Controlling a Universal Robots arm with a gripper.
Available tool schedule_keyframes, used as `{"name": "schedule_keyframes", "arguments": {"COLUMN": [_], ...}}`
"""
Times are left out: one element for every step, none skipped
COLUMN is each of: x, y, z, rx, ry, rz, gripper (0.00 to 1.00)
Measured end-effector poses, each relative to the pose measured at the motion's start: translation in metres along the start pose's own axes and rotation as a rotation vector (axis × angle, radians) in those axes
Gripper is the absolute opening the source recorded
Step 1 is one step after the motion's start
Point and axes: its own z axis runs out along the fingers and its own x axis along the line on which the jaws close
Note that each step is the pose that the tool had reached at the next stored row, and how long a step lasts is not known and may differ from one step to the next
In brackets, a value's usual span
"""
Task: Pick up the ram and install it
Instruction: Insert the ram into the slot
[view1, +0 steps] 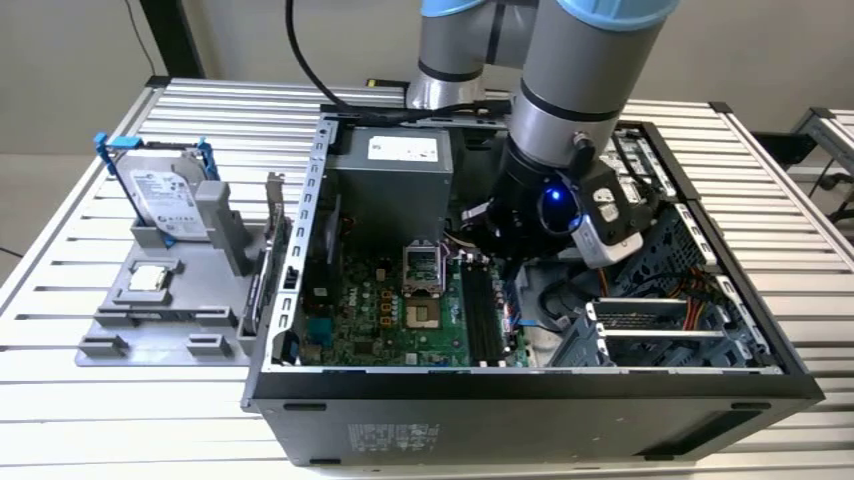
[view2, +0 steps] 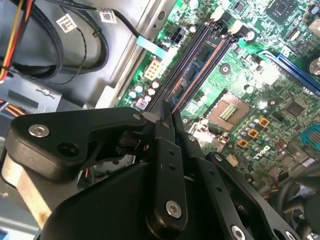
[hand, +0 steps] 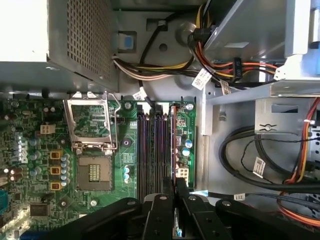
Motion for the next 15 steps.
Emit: {"name": "schedule_keyframes", "arguments": {"x": [0.0003, 0.0005, 0.0007, 0.001, 0.0012, 0.0013, 0.0014, 0.0014, 0.0015, 0.0015, 0.0015, 0.0016, 0.0016, 0.0015, 0.0015], "y": [0.0, 0.0, -0.0001, -0.0001, -0.0001, -0.0004, -0.0012, -0.0021, -0.003, -0.004, -0.0048, -0.0051, -0.0051, -0.0051, -0.0052], "z": [0.0018, 0.0037, 0.0053, 0.0072, 0.009, 0.0109, 0.0127, 0.0143, 0.016, 0.0177, 0.0195, 0.0214, 0.0232, 0.0244, 0.0244], "rx": [0.0005, 0.0009, 0.0015, 0.0021, 0.0027, 0.0032, 0.0033, 0.0035, 0.0037, 0.0038, 0.004, 0.0043, 0.0046, 0.0051, 0.0054], "ry": [0.0, -0.0001, -0.0001, -0.0001, -0.0001, -0.0001, -0.0001, -0.0001, -0.0001, -0.0002, -0.0001, -0.0001, -0.0002, -0.0002, -0.0001], "rz": [0.001, 0.002, 0.002, 0.003, 0.003, 0.003, 0.004, 0.004, 0.004, 0.004, 0.005, 0.005, 0.005, 0.005, 0.005], "gripper": [0.0, 0.0, 0.0, 0.0, 0.0, 0.0, 0.0, 0.0, 0.0, 0.0, 0.0, 0.0, 0.0, 0.0, 0.0]}}
